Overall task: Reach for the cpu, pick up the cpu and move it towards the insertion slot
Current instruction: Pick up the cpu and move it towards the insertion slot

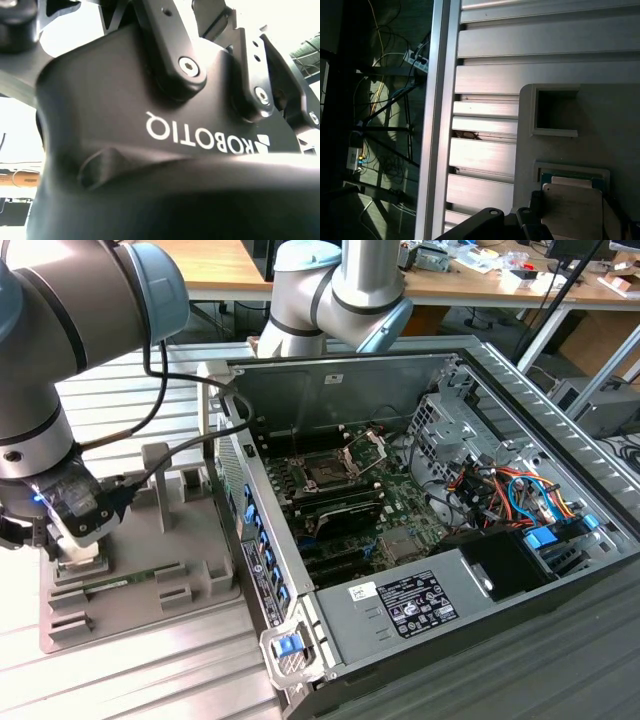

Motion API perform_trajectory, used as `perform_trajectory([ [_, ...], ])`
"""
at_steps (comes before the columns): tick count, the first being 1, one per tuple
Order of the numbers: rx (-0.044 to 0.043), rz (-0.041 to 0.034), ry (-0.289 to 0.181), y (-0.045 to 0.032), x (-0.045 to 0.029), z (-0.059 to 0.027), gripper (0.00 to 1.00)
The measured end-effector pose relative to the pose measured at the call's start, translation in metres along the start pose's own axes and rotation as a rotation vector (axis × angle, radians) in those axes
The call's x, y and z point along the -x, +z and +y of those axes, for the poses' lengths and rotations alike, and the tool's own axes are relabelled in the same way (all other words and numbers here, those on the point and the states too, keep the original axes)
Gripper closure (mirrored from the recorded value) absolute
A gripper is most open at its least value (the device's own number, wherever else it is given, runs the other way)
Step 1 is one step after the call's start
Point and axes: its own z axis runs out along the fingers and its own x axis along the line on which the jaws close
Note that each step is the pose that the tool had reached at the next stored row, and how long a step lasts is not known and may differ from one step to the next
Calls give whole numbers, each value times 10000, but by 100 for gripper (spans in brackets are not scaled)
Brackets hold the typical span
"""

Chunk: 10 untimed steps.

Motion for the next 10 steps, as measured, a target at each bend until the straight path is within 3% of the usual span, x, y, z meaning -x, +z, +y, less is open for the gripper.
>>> perform_trajectory([
  [10, -1, 1, 0, -11, 0, 0, 47],
])
